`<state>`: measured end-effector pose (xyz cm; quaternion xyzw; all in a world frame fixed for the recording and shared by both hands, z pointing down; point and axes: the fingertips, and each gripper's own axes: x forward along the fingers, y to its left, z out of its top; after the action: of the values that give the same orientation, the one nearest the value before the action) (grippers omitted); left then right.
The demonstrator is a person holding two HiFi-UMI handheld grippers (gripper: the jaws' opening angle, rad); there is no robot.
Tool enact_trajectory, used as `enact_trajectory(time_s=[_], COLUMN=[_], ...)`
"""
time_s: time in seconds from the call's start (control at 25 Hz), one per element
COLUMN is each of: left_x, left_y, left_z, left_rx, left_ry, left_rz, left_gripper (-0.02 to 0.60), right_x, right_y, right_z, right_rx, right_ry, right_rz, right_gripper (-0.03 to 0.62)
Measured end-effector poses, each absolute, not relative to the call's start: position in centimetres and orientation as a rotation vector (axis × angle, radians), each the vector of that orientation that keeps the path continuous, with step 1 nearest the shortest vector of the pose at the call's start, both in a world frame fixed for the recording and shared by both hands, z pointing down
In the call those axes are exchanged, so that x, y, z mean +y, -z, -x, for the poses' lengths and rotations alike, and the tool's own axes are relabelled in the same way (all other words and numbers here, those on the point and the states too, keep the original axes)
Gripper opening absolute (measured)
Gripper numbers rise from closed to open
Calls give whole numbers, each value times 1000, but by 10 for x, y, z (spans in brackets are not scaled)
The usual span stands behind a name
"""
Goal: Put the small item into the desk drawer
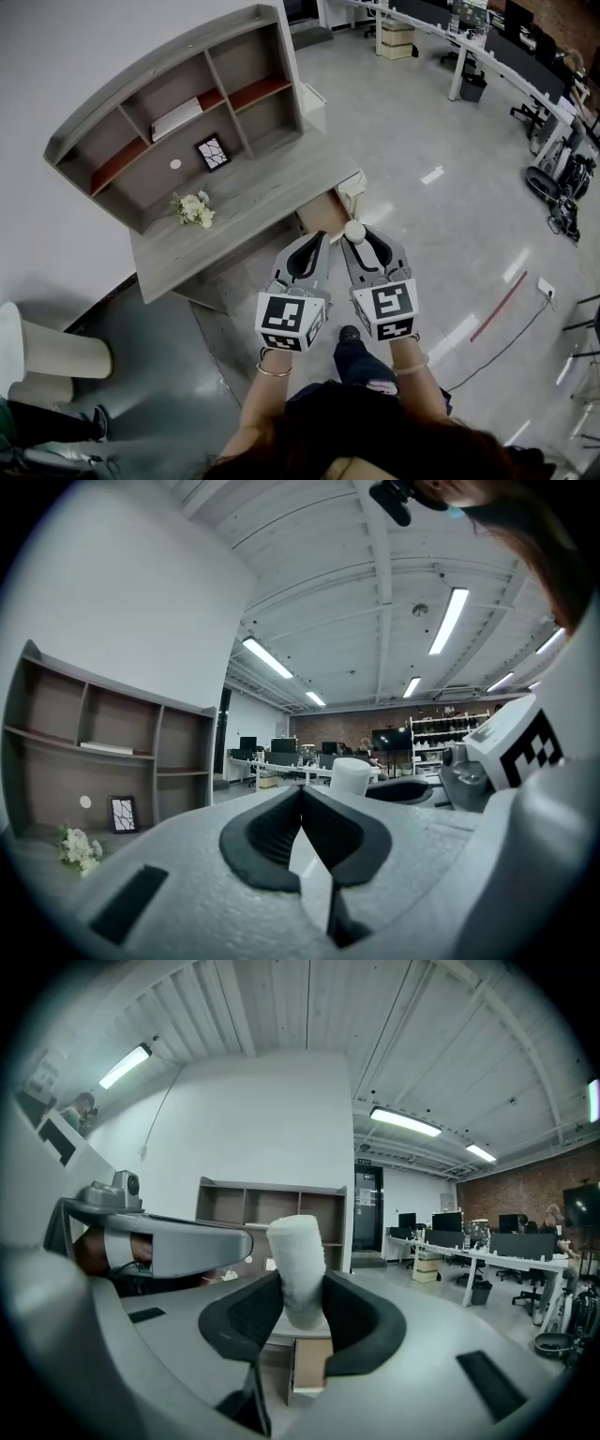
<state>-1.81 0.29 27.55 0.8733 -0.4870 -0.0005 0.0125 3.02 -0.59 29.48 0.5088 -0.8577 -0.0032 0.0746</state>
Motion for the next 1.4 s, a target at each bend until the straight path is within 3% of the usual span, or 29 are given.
enact_trajectory(time_s=[1.4], left_x=[-183], left_y=[-408], left_z=[52], left_rx=[-1612], left_ry=[-41], left_rz=[-2588], left_gripper=[15], right_x=[-209], right_y=[-445], right_z=[-1], right_rx=[-2393], right_ry=[230], right_rz=[-1173], right_gripper=[124])
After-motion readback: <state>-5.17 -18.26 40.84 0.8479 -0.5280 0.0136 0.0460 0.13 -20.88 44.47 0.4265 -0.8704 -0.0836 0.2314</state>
